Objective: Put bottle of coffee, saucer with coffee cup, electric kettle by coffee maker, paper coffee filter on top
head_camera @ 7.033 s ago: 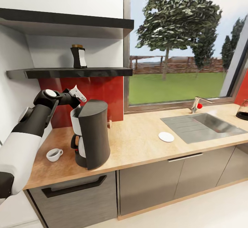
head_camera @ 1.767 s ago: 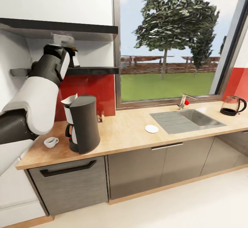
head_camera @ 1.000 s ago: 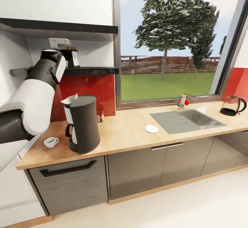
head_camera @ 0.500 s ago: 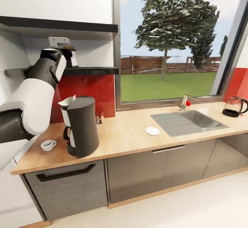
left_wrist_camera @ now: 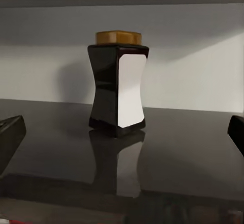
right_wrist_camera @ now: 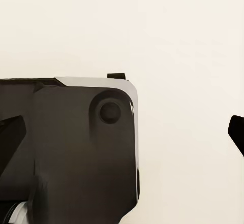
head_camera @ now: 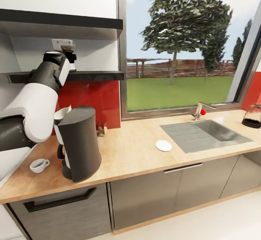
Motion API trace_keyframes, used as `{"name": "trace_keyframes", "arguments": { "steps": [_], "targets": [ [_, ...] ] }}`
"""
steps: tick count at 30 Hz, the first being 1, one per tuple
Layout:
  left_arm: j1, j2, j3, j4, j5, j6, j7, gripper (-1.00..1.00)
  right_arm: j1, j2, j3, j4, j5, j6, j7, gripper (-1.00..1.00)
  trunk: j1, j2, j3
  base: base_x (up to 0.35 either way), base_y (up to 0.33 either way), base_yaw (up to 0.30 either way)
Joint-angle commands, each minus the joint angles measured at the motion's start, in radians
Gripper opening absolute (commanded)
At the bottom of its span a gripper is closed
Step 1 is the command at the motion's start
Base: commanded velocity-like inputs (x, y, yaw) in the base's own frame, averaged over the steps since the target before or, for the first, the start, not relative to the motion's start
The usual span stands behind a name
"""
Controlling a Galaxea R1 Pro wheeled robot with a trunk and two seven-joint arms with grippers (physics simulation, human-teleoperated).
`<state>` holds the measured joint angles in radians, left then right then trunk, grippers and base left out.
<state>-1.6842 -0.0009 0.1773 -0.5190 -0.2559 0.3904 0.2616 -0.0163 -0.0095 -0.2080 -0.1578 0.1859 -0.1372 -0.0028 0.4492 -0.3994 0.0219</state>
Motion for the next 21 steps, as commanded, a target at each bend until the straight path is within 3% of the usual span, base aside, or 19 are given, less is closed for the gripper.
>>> {"name": "trace_keyframes", "arguments": {
  "steps": [1, 21],
  "targets": [
    [0.000, 0.000, 0.002, -0.002, -0.006, 0.004, -0.001, 1.00, -0.001, 0.000, -0.008, 0.001, 0.010, -0.004, 0.000, 1.00, 0.001, -0.001, 0.000, 0.195, 0.000, 0.000],
    [0.003, 0.009, 0.005, -0.004, -0.005, 0.002, -0.001, 1.00, -0.001, 0.000, -0.008, 0.001, 0.010, -0.004, 0.000, 1.00, 0.001, -0.001, 0.000, 0.052, 0.000, 0.000]
  ]
}}
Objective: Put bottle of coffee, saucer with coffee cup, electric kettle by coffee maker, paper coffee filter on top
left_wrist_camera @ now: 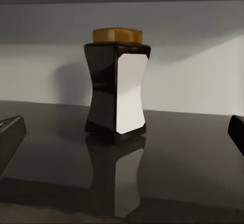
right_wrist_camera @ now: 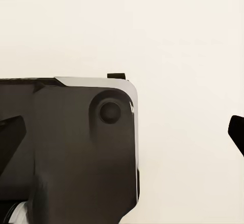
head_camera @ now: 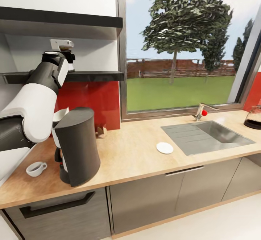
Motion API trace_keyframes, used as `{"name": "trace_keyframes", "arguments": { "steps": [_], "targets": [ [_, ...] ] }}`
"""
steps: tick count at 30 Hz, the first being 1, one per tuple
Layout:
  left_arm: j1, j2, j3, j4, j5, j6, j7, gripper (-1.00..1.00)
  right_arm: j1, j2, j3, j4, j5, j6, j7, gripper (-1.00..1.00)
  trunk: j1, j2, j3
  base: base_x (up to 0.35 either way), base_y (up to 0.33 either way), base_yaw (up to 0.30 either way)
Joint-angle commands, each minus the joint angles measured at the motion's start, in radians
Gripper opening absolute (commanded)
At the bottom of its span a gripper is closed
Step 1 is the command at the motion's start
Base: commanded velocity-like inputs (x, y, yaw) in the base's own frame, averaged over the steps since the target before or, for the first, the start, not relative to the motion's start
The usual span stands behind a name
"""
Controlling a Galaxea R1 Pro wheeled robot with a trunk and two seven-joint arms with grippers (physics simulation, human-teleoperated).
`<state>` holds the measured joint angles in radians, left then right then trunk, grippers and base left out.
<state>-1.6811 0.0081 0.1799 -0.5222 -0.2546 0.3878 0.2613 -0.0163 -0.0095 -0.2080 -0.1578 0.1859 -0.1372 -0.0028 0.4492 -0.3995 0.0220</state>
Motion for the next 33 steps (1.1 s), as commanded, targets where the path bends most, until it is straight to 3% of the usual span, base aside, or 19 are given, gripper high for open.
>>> {"name": "trace_keyframes", "arguments": {
  "steps": [1, 11, 33],
  "targets": [
    [0.000, 0.000, 0.002, -0.001, -0.006, 0.005, -0.001, 1.00, -0.001, 0.000, -0.008, 0.001, 0.010, -0.004, 0.000, 1.00, 0.001, 0.000, 0.000, 0.256, 0.000, 0.000],
    [0.000, 0.000, 0.001, -0.005, -0.006, 0.005, -0.001, 1.00, -0.001, 0.000, -0.008, 0.001, 0.010, -0.004, 0.000, 1.00, 0.001, 0.000, 0.000, 0.274, 0.000, 0.000],
    [-0.009, 0.001, -0.002, -0.050, -0.014, 0.020, -0.016, 1.00, -0.001, 0.000, -0.008, 0.001, 0.010, -0.004, 0.000, 1.00, 0.001, 0.000, 0.000, 0.013, 0.000, 0.000]
  ]
}}
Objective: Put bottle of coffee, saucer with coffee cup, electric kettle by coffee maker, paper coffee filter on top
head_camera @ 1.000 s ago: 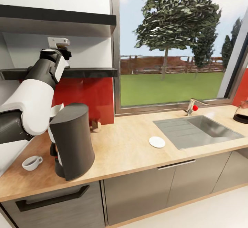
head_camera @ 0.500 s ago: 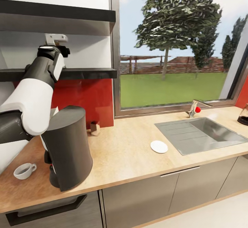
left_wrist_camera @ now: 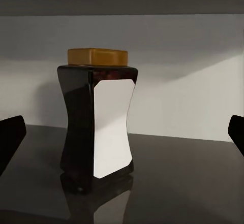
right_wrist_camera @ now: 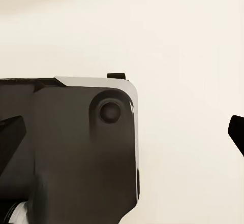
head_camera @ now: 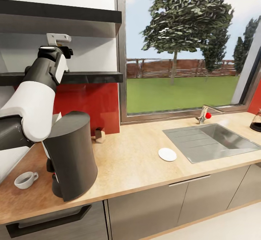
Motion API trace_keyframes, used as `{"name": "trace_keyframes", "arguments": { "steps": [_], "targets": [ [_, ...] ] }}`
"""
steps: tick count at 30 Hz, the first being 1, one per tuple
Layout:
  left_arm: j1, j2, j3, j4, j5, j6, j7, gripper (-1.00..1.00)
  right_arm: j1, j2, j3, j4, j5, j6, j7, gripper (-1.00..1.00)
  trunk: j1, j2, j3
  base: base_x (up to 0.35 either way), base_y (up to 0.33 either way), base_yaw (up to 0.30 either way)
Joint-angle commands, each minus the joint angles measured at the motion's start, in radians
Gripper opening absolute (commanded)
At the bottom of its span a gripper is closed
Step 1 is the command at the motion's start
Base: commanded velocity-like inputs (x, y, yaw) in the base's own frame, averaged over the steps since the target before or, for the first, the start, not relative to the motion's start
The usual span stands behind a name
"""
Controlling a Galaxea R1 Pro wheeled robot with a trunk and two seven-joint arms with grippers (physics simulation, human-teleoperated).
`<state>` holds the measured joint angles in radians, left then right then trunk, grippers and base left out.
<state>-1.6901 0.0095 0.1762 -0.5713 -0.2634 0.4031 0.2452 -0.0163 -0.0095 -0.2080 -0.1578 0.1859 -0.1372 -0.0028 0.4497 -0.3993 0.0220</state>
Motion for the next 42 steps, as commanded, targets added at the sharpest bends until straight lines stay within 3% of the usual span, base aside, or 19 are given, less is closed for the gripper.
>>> {"name": "trace_keyframes", "arguments": {
  "steps": [1, 15, 42],
  "targets": [
    [0.000, 0.000, 0.001, -0.001, -0.005, 0.005, -0.001, 1.00, -0.001, 0.000, -0.008, 0.001, 0.010, -0.004, 0.000, 1.00, 0.000, -0.001, 0.000, 0.021, 0.000, 0.000],
    [0.001, 0.021, 0.003, 0.001, -0.001, 0.008, -0.004, 1.00, -0.001, 0.000, -0.008, 0.001, 0.010, -0.004, 0.000, 1.00, 0.000, -0.001, 0.000, 0.118, 0.000, 0.000],
    [0.006, 0.021, 0.003, -0.001, 0.001, 0.008, -0.004, 1.00, -0.001, 0.000, -0.008, 0.001, 0.010, -0.004, 0.000, 1.00, 0.000, -0.001, 0.000, 0.027, 0.046, 0.000]
  ]
}}
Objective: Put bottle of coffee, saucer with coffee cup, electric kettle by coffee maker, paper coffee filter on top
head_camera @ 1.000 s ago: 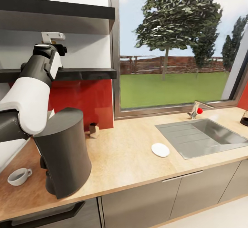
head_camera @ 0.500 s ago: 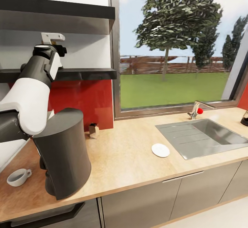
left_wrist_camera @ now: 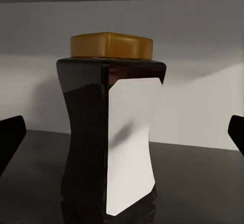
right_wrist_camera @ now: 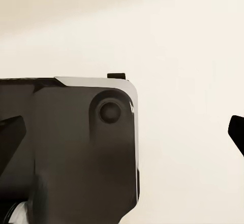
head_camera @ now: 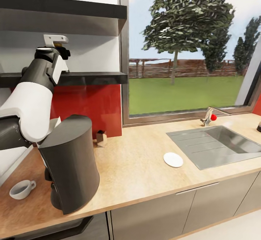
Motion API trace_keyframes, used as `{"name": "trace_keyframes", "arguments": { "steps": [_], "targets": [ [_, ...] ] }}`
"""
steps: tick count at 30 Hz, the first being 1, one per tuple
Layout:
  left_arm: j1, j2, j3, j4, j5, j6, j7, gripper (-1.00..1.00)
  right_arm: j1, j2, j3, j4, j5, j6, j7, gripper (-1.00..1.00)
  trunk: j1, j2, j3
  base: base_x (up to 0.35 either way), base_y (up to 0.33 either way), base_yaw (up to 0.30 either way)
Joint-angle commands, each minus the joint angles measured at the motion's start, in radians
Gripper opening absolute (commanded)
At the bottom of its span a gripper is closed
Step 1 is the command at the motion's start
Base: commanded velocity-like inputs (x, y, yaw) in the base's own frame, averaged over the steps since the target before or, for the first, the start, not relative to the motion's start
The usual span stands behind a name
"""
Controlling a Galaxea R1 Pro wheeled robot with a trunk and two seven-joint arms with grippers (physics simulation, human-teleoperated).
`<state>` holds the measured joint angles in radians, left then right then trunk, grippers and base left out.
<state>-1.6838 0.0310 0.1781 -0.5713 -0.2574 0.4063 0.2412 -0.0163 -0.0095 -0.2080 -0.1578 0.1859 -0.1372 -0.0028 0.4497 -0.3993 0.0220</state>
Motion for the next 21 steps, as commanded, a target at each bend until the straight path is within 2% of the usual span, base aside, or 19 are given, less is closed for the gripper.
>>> {"name": "trace_keyframes", "arguments": {
  "steps": [1, 21],
  "targets": [
    [0.000, 0.000, 0.001, -0.001, -0.005, 0.005, 0.000, 1.00, -0.001, 0.000, -0.008, 0.001, 0.010, -0.004, 0.000, 1.00, 0.000, -0.001, 0.000, 0.001, 0.002, 0.000],
    [0.002, 0.001, 0.001, -0.002, -0.004, 0.003, -0.003, 1.00, -0.001, 0.000, -0.009, 0.001, 0.010, -0.004, 0.000, 1.00, 0.000, -0.001, 0.000, 0.031, 0.019, 0.000]
  ]
}}
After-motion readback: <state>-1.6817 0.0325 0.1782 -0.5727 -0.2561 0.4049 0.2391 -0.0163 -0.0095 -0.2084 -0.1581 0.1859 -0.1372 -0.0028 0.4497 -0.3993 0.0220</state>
